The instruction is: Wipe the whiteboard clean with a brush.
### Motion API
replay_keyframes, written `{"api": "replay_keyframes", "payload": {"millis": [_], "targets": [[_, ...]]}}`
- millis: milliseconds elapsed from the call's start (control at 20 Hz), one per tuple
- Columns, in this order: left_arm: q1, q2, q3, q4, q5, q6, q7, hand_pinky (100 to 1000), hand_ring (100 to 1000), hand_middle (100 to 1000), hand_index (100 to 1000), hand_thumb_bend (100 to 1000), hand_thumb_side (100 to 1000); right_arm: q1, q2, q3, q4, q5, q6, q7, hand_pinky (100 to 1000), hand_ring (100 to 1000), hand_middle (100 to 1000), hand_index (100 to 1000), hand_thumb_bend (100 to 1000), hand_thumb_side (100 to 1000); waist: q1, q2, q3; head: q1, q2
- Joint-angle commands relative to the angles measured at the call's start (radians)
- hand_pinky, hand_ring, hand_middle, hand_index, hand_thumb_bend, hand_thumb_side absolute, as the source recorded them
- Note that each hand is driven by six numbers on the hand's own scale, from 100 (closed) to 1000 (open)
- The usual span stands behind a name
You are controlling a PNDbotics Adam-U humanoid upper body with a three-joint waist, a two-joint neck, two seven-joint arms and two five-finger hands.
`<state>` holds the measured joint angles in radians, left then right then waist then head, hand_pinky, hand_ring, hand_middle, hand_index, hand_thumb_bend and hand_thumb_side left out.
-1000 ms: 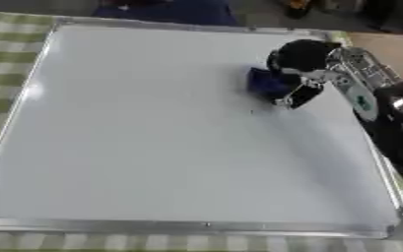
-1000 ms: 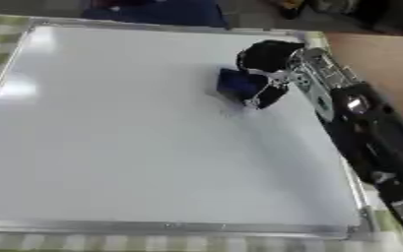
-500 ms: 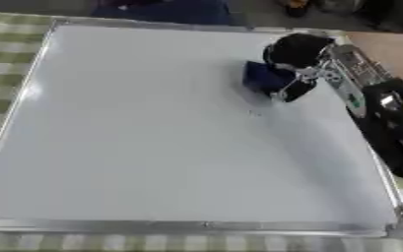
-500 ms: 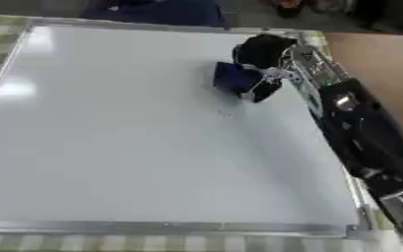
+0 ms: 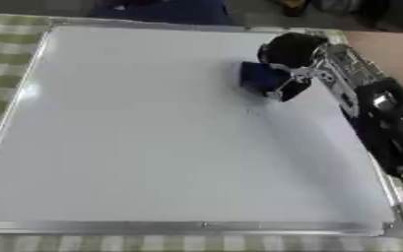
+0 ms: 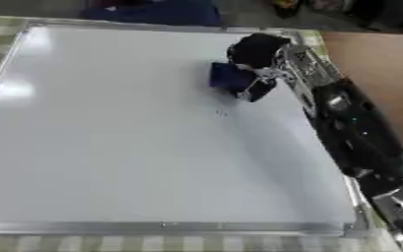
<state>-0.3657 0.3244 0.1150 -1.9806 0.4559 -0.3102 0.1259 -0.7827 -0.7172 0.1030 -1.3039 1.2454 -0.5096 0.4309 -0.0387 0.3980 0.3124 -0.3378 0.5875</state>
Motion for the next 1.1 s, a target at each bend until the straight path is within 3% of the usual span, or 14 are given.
{"api": "replay_keyframes", "payload": {"millis": [50, 450, 600, 750, 900, 1100], "targets": [[-0.007, 0.013, 0.006, -0.019, -0.003, -0.001, 0.001, 447, 493, 515, 520, 106, 978, -0.003, 0.004, 0.009, -0.036, -0.022, -0.025, 0.031, 441, 429, 100, 103, 100, 314, 0.003, -0.024, -0.002, 0.007, 0.006], [-0.013, 0.010, 0.003, -0.019, -0.001, 0.000, 0.005, 449, 495, 515, 523, 112, 971, 0.001, 0.025, 0.022, -0.063, -0.021, -0.062, 0.094, 448, 432, 100, 161, 100, 360, 0.001, -0.033, -0.007, 0.005, 0.010], [-0.013, 0.010, 0.003, -0.019, -0.001, 0.001, 0.006, 451, 495, 515, 523, 112, 970, 0.003, 0.028, 0.024, -0.060, -0.045, -0.095, 0.123, 463, 449, 125, 214, 100, 453, 0.000, -0.034, -0.007, 0.007, 0.009], [-0.015, 0.009, 0.002, -0.019, 0.000, 0.002, 0.006, 451, 496, 515, 523, 111, 969, 0.003, 0.027, 0.019, -0.062, -0.068, -0.115, 0.153, 472, 458, 142, 269, 126, 619, -0.001, -0.034, -0.008, 0.007, 0.007], [-0.015, 0.009, 0.002, -0.019, 0.001, 0.002, 0.006, 451, 496, 516, 523, 109, 970, 0.004, 0.025, 0.013, -0.060, -0.085, -0.114, 0.172, 481, 468, 153, 298, 230, 652, -0.001, -0.034, -0.007, 0.006, 0.005], [-0.014, 0.009, 0.002, -0.019, 0.001, 0.002, 0.005, 451, 496, 516, 523, 110, 969, 0.012, 0.009, 0.008, -0.072, -0.103, -0.106, 0.177, 497, 485, 169, 343, 235, 664, 0.001, -0.034, -0.005, 0.002, 0.004]]}}
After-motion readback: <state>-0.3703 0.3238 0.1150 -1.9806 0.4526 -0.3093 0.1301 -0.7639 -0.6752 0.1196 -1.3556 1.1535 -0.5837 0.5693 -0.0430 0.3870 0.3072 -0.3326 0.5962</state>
